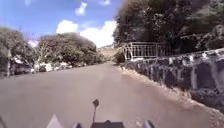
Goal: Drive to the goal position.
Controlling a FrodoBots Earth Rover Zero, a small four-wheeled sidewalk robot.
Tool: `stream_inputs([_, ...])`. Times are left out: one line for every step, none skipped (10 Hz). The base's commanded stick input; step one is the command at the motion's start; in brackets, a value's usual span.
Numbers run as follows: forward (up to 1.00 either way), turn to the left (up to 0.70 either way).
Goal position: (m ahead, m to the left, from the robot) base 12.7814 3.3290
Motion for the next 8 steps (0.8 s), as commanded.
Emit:
stream_inputs([0.7,0.0])
stream_inputs([0.7,0.0])
stream_inputs([0.7,0.0])
stream_inputs([0.7,0.0])
stream_inputs([0.7,0.0])
stream_inputs([0.7,0.0])
stream_inputs([0.7,0.0])
stream_inputs([0.7,0.0])
